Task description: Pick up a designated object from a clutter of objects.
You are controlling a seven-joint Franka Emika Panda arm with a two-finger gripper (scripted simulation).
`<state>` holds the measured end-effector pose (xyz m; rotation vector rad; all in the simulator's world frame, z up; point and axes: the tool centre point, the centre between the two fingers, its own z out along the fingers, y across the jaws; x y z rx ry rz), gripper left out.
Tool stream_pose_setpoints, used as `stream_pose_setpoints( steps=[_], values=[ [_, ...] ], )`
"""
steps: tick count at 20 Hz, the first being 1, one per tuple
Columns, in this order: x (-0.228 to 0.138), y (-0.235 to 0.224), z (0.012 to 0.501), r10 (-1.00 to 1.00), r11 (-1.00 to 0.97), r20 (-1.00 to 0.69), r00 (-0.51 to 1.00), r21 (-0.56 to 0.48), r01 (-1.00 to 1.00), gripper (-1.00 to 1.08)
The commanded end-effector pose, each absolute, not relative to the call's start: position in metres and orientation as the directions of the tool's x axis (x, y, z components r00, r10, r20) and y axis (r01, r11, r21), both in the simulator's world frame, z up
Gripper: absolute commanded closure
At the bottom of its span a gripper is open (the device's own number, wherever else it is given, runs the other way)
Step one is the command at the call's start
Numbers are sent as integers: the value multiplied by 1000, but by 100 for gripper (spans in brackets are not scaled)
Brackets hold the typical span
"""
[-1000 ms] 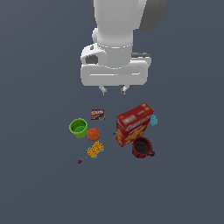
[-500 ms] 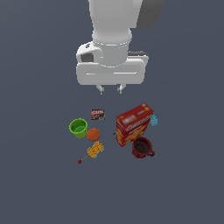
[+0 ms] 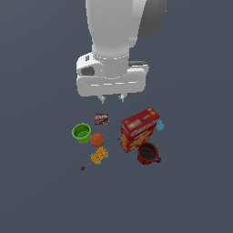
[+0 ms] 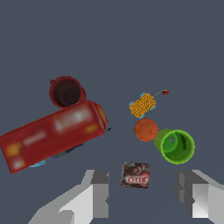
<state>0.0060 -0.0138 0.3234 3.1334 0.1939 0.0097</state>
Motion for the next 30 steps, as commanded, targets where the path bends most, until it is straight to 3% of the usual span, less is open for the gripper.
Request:
stream_pose_setpoints(
  steps=[1, 17, 30],
  values=[
    [8, -18, 315, 156, -988, -10, 988, -4, 156, -20],
    [21, -58, 243, 443, -892, -95, 892, -148, 427, -20],
    [25, -90, 187, 646, -729, -32, 762, -321, 605, -20]
  ],
)
